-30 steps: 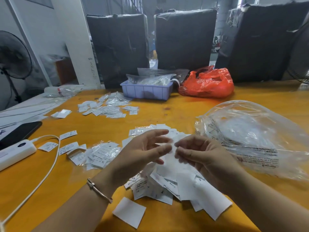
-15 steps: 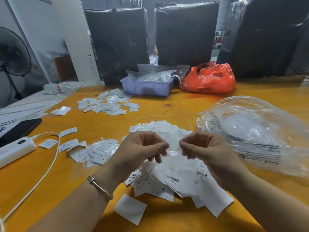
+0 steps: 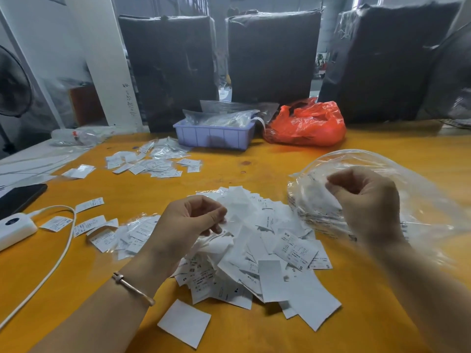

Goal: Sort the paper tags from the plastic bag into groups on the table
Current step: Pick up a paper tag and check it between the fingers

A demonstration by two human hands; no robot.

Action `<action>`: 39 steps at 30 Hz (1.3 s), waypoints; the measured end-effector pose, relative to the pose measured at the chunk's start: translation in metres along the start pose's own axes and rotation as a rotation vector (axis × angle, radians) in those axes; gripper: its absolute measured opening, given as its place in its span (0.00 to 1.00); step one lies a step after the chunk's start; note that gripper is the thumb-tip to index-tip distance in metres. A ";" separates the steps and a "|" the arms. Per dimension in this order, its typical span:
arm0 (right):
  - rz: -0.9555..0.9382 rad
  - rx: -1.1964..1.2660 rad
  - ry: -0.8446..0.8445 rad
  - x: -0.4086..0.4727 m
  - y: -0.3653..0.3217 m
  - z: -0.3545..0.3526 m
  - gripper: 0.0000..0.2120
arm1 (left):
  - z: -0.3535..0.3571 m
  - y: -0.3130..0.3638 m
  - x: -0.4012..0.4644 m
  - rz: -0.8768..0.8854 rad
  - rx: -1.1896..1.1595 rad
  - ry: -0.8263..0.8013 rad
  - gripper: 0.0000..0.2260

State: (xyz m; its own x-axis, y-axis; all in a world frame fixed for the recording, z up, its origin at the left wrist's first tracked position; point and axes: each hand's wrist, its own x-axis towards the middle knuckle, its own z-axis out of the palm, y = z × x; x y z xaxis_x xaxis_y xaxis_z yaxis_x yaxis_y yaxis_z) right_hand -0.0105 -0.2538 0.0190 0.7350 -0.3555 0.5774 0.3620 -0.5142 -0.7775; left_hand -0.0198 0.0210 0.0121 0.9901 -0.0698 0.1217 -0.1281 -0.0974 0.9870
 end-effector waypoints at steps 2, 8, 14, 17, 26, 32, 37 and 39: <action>-0.141 -0.256 0.126 0.012 0.012 -0.008 0.04 | 0.000 -0.001 0.001 0.003 0.011 -0.010 0.11; -0.112 -0.695 -0.041 0.018 0.031 -0.014 0.11 | 0.001 0.000 -0.001 0.014 0.035 -0.038 0.11; -0.189 -0.892 -0.037 0.013 0.018 -0.011 0.11 | 0.003 0.002 -0.002 -0.012 0.032 -0.045 0.11; -0.419 -0.745 0.048 0.000 -0.002 -0.005 0.06 | 0.004 0.004 -0.003 -0.013 0.025 -0.077 0.11; 0.103 0.224 -0.700 -0.057 -0.044 0.032 0.17 | 0.007 0.009 -0.009 0.043 0.131 -0.315 0.05; 0.383 0.618 -0.570 -0.051 -0.039 0.029 0.18 | 0.008 0.010 -0.009 0.024 0.121 -0.300 0.11; 0.343 0.613 -0.581 -0.055 -0.040 0.032 0.21 | 0.015 0.007 -0.009 0.034 0.150 -0.240 0.09; 0.233 0.453 -0.630 -0.056 -0.041 0.033 0.17 | 0.012 0.006 -0.006 0.047 0.090 -0.158 0.08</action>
State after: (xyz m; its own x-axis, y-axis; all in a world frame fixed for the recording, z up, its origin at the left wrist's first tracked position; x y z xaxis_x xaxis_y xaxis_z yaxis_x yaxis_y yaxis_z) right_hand -0.0476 -0.1874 0.0104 0.9563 0.1610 0.2443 0.2575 -0.0667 -0.9640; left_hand -0.0276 0.0090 0.0159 0.9626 -0.2306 0.1419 -0.1852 -0.1782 0.9664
